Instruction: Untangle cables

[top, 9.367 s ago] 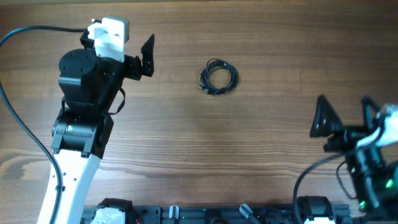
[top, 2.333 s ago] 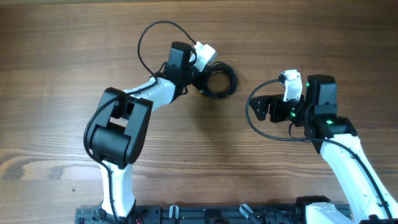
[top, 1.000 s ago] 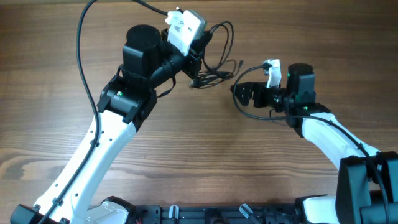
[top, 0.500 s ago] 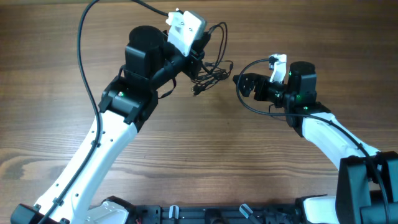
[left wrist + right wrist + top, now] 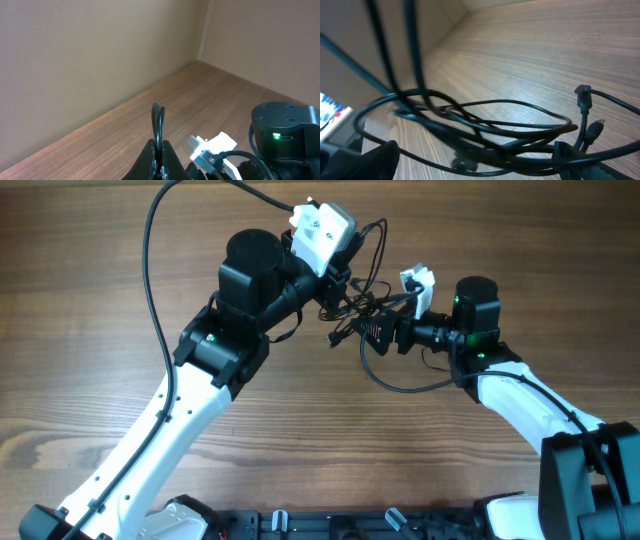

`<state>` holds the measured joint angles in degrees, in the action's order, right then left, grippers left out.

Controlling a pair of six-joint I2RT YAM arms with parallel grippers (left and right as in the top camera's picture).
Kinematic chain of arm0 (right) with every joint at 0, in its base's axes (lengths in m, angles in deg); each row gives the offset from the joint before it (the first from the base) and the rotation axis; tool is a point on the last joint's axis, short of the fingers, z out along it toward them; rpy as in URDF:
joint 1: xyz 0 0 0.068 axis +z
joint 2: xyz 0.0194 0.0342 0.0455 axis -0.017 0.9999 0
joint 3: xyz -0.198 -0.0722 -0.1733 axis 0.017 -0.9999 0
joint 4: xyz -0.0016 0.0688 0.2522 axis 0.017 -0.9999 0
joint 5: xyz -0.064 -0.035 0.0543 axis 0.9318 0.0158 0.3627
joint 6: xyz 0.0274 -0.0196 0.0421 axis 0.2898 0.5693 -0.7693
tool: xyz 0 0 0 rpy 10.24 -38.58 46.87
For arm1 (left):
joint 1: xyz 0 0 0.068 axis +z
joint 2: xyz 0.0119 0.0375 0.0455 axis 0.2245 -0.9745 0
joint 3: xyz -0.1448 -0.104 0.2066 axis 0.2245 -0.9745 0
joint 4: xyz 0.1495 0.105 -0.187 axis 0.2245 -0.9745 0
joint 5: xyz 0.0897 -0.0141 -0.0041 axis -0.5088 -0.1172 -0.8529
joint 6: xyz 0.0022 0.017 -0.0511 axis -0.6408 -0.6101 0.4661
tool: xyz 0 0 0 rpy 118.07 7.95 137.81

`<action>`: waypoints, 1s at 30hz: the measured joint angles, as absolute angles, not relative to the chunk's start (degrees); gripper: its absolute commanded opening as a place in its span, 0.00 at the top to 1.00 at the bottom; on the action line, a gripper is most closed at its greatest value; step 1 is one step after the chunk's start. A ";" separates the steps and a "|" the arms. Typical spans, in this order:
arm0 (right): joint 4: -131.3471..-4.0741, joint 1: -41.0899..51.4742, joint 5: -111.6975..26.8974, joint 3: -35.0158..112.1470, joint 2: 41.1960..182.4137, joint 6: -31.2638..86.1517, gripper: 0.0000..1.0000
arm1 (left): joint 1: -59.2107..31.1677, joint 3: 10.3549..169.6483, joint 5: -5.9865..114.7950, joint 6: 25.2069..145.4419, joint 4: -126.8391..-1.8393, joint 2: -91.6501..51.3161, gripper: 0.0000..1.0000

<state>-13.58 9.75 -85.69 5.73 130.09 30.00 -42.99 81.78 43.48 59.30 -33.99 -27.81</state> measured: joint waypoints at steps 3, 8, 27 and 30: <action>-13.63 9.75 -86.28 5.70 130.09 30.81 0.28 | -42.99 81.78 43.04 59.30 -33.99 -27.81 0.96; -14.35 9.75 -86.12 5.70 130.09 31.62 0.62 | -42.99 81.78 42.89 59.30 -34.01 -27.81 0.96; -14.08 9.75 -69.99 5.70 130.09 23.75 0.01 | -42.99 81.78 42.86 59.30 -34.78 -27.81 0.96; -13.87 9.75 -66.45 5.70 130.09 20.95 0.01 | -42.99 81.78 42.86 59.30 -34.84 -27.81 0.96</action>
<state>-13.87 9.75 -66.45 5.70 130.09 20.95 -42.99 81.78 42.86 59.30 -34.84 -27.81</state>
